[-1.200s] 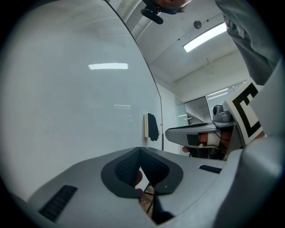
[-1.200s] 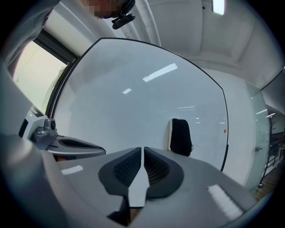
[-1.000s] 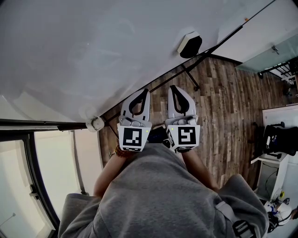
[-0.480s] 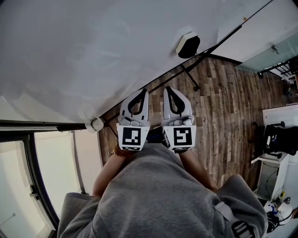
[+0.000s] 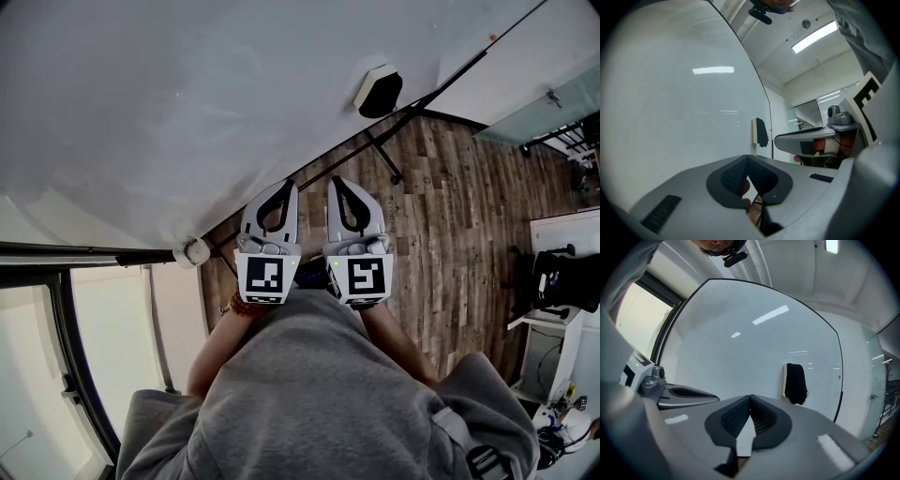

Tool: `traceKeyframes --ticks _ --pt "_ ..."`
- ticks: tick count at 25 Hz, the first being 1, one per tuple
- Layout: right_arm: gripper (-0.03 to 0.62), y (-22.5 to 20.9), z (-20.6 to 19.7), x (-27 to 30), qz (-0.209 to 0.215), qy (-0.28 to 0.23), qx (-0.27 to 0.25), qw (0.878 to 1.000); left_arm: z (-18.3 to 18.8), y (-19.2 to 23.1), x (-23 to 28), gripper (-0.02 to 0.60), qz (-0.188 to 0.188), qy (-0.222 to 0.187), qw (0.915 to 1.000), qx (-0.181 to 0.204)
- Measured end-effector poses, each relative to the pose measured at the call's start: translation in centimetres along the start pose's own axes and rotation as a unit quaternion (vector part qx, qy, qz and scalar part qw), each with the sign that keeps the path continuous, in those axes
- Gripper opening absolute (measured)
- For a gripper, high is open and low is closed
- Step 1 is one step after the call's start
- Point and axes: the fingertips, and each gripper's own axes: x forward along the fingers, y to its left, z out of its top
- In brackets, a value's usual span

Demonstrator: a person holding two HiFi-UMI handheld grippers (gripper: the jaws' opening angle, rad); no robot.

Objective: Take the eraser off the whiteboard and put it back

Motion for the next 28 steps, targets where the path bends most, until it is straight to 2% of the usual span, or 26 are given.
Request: traceKeyframes --ticks 13,28 --pt "0.012 0.1 -0.1 0.0 0.009 0.002 0.001 1.000 -0.4 0.0 0.2 0.006 -0.001 0.006 1.0000 -0.002" --pt "0.012 -1.2 -0.5 -0.4 -0.001 0.007 -0.007 1.000 -0.8 -0.4 0.3 0.006 -0.005 0.012 0.9999 0.000"
